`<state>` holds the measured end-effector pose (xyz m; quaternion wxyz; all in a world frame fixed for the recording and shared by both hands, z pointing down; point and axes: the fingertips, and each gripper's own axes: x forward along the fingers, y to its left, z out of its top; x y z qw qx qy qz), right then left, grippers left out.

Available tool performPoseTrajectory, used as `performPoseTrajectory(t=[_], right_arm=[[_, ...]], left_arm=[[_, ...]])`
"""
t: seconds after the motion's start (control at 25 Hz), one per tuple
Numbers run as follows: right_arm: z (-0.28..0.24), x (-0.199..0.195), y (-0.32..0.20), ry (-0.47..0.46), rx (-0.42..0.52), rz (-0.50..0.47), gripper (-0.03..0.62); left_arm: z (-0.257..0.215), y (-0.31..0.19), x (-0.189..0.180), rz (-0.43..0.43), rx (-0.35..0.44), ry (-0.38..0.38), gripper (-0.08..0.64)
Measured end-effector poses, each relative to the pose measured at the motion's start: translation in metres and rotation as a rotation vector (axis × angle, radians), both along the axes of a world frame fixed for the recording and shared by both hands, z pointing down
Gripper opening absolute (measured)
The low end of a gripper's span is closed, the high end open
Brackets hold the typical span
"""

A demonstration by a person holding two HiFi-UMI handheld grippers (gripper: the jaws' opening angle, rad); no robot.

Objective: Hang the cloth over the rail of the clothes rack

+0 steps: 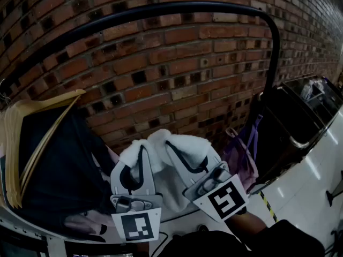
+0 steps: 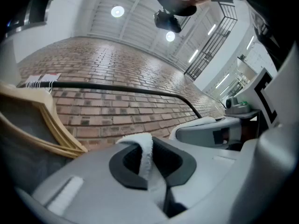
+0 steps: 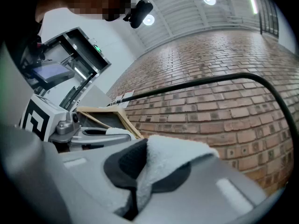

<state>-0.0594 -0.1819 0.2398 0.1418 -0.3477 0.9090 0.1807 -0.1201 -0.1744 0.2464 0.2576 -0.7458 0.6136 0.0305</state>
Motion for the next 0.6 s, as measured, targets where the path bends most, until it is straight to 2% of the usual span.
performPoseTrajectory(t=[0.12, 0.24, 0.44, 0.6], right_arm=[[-0.012, 0.004, 0.009, 0.025, 0.034, 0.016, 0.011], [-0.026, 0.007, 0.015, 0.034, 0.061, 0.02, 0.011], [-0.06, 0.011, 0.011, 0.093, 0.183, 0.045, 0.011], [-0.111, 0.022, 0.014, 0.119, 0.308, 0.075, 0.011]], left_arm=[[-0.009, 0.008, -0.001, -0.012, 0.007, -0.047, 0.018], [-0.028, 0.015, 0.001, -0.022, 0.041, -0.126, 0.018], [-0.091, 0.028, 0.003, -0.036, 0.206, -0.282, 0.018], [-0.146, 0.039, 0.005, -0.046, 0.361, -0.403, 0.018]])
